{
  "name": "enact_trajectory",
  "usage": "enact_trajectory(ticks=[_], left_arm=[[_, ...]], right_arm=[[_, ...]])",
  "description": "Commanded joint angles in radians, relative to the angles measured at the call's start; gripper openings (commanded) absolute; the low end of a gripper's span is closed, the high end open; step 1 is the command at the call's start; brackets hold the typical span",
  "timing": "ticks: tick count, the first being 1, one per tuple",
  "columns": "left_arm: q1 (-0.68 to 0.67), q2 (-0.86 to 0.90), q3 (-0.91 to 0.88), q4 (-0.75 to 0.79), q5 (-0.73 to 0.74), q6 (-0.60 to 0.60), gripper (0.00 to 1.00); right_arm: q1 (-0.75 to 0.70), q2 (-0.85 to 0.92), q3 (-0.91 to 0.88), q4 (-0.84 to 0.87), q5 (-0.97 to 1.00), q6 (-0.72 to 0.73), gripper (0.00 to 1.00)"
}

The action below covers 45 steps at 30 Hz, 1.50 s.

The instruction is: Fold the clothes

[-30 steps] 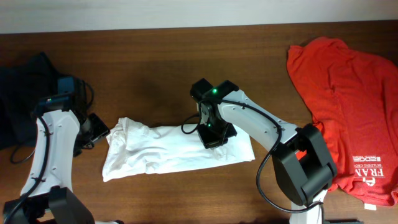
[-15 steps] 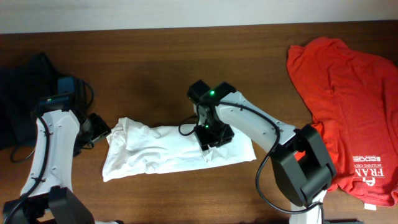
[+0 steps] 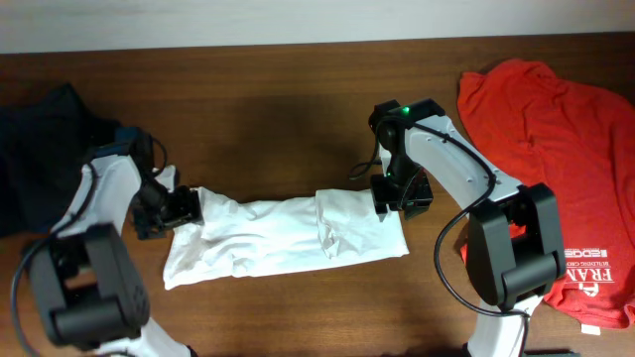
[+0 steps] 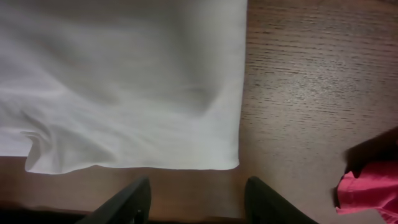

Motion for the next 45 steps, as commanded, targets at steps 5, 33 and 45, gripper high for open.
enact_trajectory(ticks=[5, 33, 45], left_arm=[[0.002, 0.178, -0.006, -0.063, 0.150, 0.089, 0.79], [0.074, 0.183, 0.589, -0.607, 0.147, -0.011, 0.00], [-0.370, 0.184, 0.589, -0.497, 0.193, -0.121, 0.01]], right_arm=[[-0.002, -0.006, 0.006, 0.005, 0.021, -0.005, 0.54], [-0.257, -0.006, 0.005, 0.014, 0.121, -0.078, 0.54], [-0.257, -0.006, 0.005, 0.003, 0.121, -0.085, 0.54]])
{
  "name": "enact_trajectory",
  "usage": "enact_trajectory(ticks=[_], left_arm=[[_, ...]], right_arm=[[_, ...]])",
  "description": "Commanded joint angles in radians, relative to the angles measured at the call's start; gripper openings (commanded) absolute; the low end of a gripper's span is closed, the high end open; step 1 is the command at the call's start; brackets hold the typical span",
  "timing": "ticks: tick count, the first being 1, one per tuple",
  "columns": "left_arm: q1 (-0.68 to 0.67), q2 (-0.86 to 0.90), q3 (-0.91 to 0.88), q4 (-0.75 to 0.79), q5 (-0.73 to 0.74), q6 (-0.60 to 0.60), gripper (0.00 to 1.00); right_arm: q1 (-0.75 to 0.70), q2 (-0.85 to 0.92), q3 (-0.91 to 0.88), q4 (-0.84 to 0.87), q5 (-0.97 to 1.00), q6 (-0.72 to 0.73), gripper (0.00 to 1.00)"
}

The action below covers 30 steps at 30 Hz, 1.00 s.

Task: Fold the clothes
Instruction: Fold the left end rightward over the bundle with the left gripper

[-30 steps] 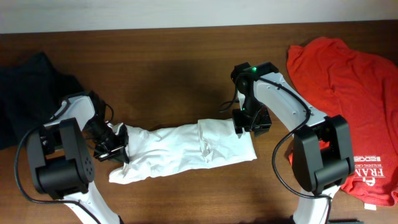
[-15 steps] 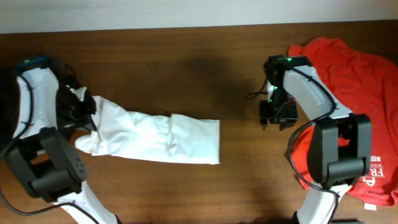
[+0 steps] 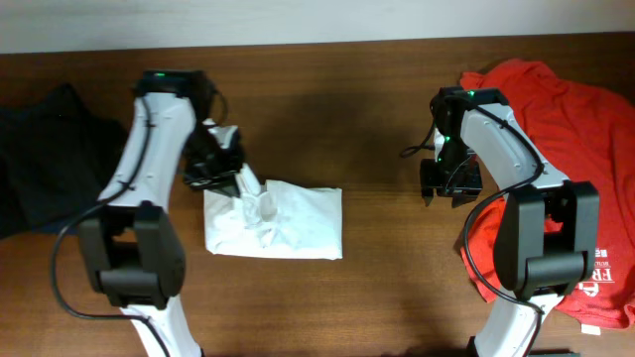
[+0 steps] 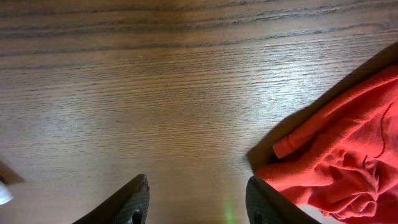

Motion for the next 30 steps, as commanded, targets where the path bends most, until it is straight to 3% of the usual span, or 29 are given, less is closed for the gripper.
enact_trajectory(ticks=[1, 22, 30], left_arm=[[-0.100, -0.001, 0.018, 0.014, 0.005, -0.062, 0.02], [-0.364, 0.018, 0.003, 0.037, -0.018, -0.073, 0.05], [-0.428, 0.018, -0.097, 0.191, -0.012, -0.129, 0.05]], right_arm=[[-0.001, -0.006, 0.005, -0.008, 0.013, -0.008, 0.54], [-0.001, -0.006, 0.005, -0.019, 0.013, -0.008, 0.54], [-0.001, -0.006, 0.005, -0.019, 0.013, -0.008, 0.54]])
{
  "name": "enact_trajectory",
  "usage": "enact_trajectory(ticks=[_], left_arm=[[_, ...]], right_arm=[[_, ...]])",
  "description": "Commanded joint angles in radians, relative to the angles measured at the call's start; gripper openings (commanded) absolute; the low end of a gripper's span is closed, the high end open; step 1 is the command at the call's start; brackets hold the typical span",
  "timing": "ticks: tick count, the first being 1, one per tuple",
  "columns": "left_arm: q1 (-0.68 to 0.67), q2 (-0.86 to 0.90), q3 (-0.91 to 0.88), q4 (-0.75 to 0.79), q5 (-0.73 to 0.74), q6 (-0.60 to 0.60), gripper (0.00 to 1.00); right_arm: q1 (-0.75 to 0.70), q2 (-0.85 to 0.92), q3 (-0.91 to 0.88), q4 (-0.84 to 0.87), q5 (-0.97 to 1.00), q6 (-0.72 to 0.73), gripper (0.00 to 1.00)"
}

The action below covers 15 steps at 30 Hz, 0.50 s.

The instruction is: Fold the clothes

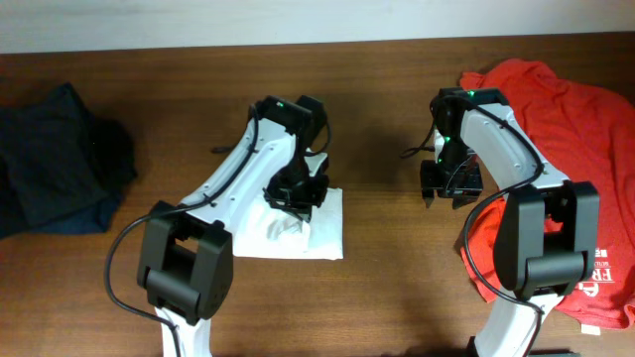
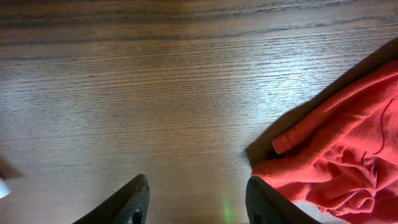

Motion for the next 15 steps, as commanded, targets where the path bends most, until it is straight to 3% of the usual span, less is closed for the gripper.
enact_trajectory(ticks=[1, 4, 5, 6, 10, 15], left_arm=[[-0.043, 0.011, -0.021, 0.057, 0.006, -0.039, 0.06], [-0.064, 0.011, -0.021, 0.090, 0.032, -0.039, 0.17], [-0.070, 0.011, -0.021, 0.103, 0.056, -0.038, 0.26], [-0.073, 0.011, -0.018, 0.107, 0.068, -0.038, 0.29], [0.003, 0.006, 0.108, 0.017, 0.034, 0.001, 0.30], [0.231, -0.014, 0.272, -0.025, -0.045, -0.001, 0.33]], right_arm=[[-0.001, -0.006, 0.005, -0.004, 0.013, 0.000, 0.54], [-0.001, -0.006, 0.005, -0.004, 0.013, 0.000, 0.54], [-0.001, -0.006, 0.005, -0.003, 0.013, 0.000, 0.54], [-0.001, -0.006, 0.005, -0.004, 0.012, 0.000, 0.56], [-0.001, -0.006, 0.005, -0.003, -0.015, -0.020, 0.59], [0.014, -0.006, 0.005, 0.014, -0.529, -0.302, 0.60]])
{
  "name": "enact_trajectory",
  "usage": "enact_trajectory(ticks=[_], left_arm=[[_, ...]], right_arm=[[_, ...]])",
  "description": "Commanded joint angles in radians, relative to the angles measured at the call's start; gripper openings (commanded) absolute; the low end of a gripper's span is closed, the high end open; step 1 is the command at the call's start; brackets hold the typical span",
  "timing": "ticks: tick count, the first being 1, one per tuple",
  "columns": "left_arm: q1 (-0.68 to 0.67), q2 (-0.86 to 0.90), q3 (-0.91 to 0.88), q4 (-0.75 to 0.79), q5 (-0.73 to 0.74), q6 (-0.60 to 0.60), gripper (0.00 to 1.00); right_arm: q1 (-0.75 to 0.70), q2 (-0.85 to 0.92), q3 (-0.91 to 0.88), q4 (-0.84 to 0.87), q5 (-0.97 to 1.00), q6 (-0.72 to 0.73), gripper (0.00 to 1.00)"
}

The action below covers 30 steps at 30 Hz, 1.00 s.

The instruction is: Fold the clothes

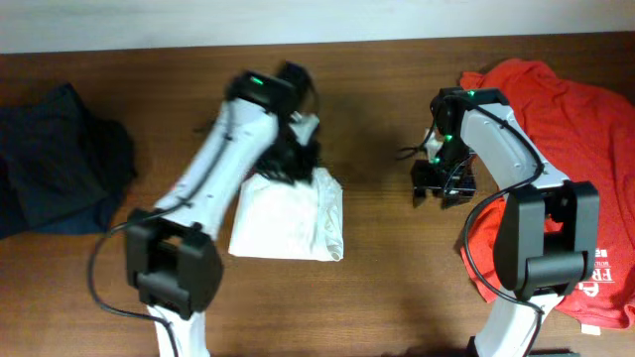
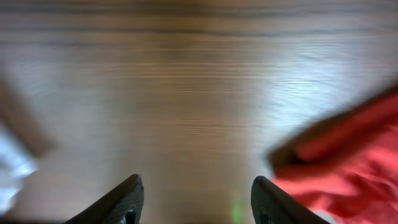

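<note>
A white garment [image 1: 288, 220] lies folded into a compact rectangle at the table's middle. My left gripper [image 1: 295, 157] is over its far edge, blurred with motion, and its jaws cannot be made out. My right gripper [image 1: 443, 186] hangs over bare wood between the white garment and a red shirt [image 1: 561, 109]. In the right wrist view that gripper [image 2: 196, 183] is open with nothing between its fingers. The red shirt [image 2: 339, 165] is at the right edge of that view and a white cloth corner [image 2: 12, 177] at the left.
Dark clothes [image 1: 50, 164] are heaped at the table's left end. The red shirt spreads over the right end and reaches down toward the near edge, under the base of the right arm. Brown wooden table [image 1: 387, 288] runs along the front.
My left gripper has moved from the middle of the white garment to its far edge and is blurred. My right gripper has shifted a little to the left, still open over wood.
The white garment first lay as a long strip, with one gripper at each end. Then it was a shorter rectangle with the left gripper at its far left corner and the right gripper open beside the red shirt. Later the left gripper was on the cloth; now the bundle is more compact.
</note>
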Motion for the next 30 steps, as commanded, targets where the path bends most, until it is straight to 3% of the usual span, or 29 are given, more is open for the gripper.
enact_trajectory(ticks=[1, 6, 10, 12, 15, 18, 21, 30], left_arm=[[0.172, -0.015, 0.061, 0.003, -0.048, 0.016, 0.36], [0.310, -0.006, -0.025, 0.067, -0.048, 0.016, 0.41], [0.321, -0.006, -0.154, 0.161, -0.048, 0.016, 0.42], [0.321, -0.006, -0.219, 0.217, -0.048, 0.016, 0.42], [0.321, -0.006, -0.285, 0.281, -0.048, 0.016, 0.42], [0.321, -0.006, -0.317, 0.331, -0.048, 0.017, 0.43], [0.320, -0.006, -0.318, 0.354, -0.045, 0.017, 0.44], [0.312, -0.071, -0.288, 0.346, 0.017, 0.063, 0.43]], right_arm=[[0.024, -0.006, 0.005, 0.018, -0.411, -0.223, 0.62], [0.148, -0.003, 0.005, 0.192, -0.501, -0.238, 0.67], [0.252, 0.016, 0.005, 0.344, -0.394, -0.063, 0.65], [0.284, 0.029, 0.005, 0.386, -0.388, -0.048, 0.61], [0.322, 0.058, 0.005, 0.427, -0.367, -0.021, 0.46], [0.336, 0.084, 0.005, 0.431, -0.281, 0.058, 0.21], [0.336, 0.112, 0.005, 0.431, -0.276, 0.061, 0.04], [0.333, 0.150, 0.003, 0.430, -0.253, 0.069, 0.04]])
